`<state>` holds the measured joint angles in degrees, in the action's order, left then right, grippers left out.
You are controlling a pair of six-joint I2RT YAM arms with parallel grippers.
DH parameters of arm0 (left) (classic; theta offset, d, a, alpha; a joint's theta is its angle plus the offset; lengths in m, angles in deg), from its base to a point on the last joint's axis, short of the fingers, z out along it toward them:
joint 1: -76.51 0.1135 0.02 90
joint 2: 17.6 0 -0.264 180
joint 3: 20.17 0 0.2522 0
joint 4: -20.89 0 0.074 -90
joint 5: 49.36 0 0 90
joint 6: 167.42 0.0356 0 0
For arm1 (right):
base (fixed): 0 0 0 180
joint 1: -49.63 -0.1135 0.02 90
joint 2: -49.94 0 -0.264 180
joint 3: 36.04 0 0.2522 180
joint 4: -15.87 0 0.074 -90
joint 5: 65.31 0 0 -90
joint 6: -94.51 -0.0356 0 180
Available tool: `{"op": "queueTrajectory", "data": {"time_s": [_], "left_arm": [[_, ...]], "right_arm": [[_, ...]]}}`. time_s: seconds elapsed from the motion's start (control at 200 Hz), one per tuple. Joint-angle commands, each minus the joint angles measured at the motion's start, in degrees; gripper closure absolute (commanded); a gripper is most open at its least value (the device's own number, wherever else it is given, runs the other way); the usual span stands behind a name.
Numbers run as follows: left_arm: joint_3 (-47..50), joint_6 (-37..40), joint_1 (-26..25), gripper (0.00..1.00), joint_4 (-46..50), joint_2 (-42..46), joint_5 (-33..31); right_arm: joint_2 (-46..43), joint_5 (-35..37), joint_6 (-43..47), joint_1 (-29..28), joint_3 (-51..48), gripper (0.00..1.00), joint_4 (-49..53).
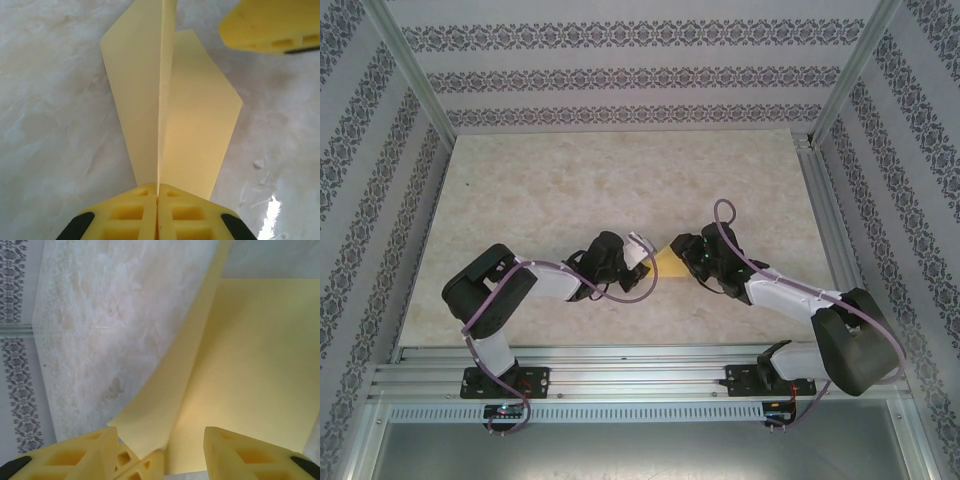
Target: Fold a paper plane with a square sheet of paper (pick it up from the middle)
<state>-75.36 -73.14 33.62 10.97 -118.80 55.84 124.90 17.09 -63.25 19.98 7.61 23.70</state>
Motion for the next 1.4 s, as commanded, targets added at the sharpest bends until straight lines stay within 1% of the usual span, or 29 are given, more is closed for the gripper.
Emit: {"op": "queueTrajectory", "data": {"time_s": [0.0,0.07,0.135,0.29,0.485,0.739,0.979,1.194,1.289,1.394], "left_arm": [[-3.0,-6.4,-0.6,0.91,7.7,-0.5,4.1],[-4.3,-8.7,-0.6,0.91,9.7,-0.6,5.6],[-5.9,-10.6,-0.6,0.92,12.2,-1.0,6.7],[-7.7,-14.5,-0.6,0.92,14.9,-2.0,8.2],[-8.5,-17.7,-0.3,0.92,16.3,-3.0,8.6],[-9.7,-21.2,0.6,0.89,16.7,-4.4,10.4],[-10.2,-23.1,1.1,0.84,16.4,-5.3,11.7],[-11.2,-23.8,1.7,0.7,15.9,-4.7,11.8],[-12.6,-23.7,1.8,0.67,16.4,-5.0,11.6],[-14.3,-23.1,1.8,0.66,17.2,-6.0,11.3]], "right_arm": [[-2.0,-1.5,6.8,1.0,-2.7,0.52,-0.3],[-2.2,-2.2,8.5,1.5,-4.2,0.53,-1.8],[-1.4,-4.6,10.8,1.8,-4.2,0.52,-3.5],[3.4,-6.7,14.7,2.5,-1.9,0.54,-4.2],[8.4,-8.8,16.1,3.1,0.2,0.58,-6.9],[12.1,-9.7,17.3,3.2,2.3,0.58,-6.9],[14.4,-9.3,17.6,3.3,2.8,0.6,-6.6],[15.9,-10.1,17.6,3.4,2.9,0.6,-7.5],[16.0,-10.3,17.6,3.4,2.8,0.6,-8.0],[15.9,-10.6,17.6,3.4,2.8,0.6,-8.5]]}}
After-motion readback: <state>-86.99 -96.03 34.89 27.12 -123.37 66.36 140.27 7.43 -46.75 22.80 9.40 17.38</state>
